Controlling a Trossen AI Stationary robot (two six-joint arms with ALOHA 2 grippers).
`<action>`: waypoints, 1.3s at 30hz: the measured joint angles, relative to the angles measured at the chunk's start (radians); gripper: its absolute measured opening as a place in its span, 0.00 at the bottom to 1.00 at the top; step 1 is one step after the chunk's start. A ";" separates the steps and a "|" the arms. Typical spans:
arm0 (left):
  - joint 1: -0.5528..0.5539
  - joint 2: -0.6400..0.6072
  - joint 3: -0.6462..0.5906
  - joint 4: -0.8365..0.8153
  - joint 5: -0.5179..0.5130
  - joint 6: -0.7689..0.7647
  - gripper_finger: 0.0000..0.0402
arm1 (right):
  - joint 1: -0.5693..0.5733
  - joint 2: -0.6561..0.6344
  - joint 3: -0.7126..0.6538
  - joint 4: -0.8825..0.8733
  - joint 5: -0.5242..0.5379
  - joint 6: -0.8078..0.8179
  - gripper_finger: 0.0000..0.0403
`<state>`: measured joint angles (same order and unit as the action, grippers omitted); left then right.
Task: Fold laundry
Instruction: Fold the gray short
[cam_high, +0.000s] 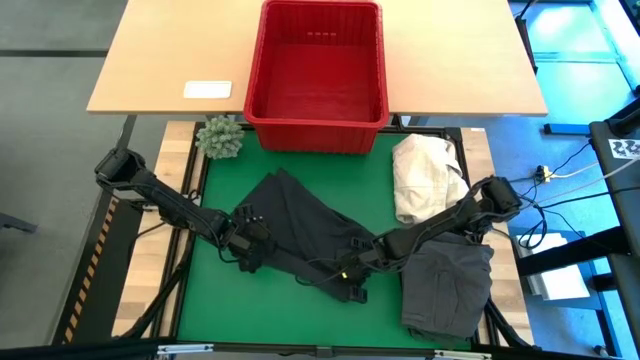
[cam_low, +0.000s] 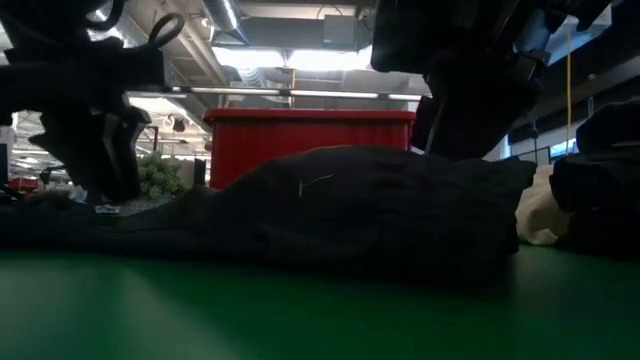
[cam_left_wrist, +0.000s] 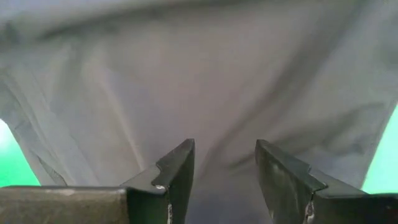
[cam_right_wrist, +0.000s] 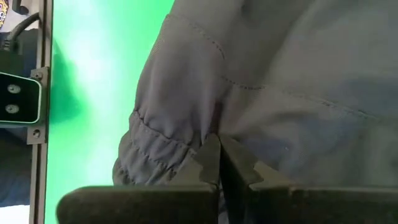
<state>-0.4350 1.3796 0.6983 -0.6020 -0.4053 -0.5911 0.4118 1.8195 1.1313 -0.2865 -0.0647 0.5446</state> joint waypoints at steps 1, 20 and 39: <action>0.000 0.000 0.008 -0.005 0.000 0.000 0.40 | 0.000 -0.003 0.000 -0.001 0.000 -0.003 0.01; -0.037 0.000 0.040 -0.010 -0.048 -0.029 0.40 | 0.000 -0.046 0.002 0.004 0.008 -0.030 0.01; -0.046 0.000 0.040 -0.005 -0.087 -0.035 0.40 | 0.000 -0.064 0.001 0.022 -0.025 -0.083 0.29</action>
<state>-0.4813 1.3792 0.7387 -0.6069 -0.4921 -0.6258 0.4118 1.7554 1.1324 -0.2640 -0.0895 0.4620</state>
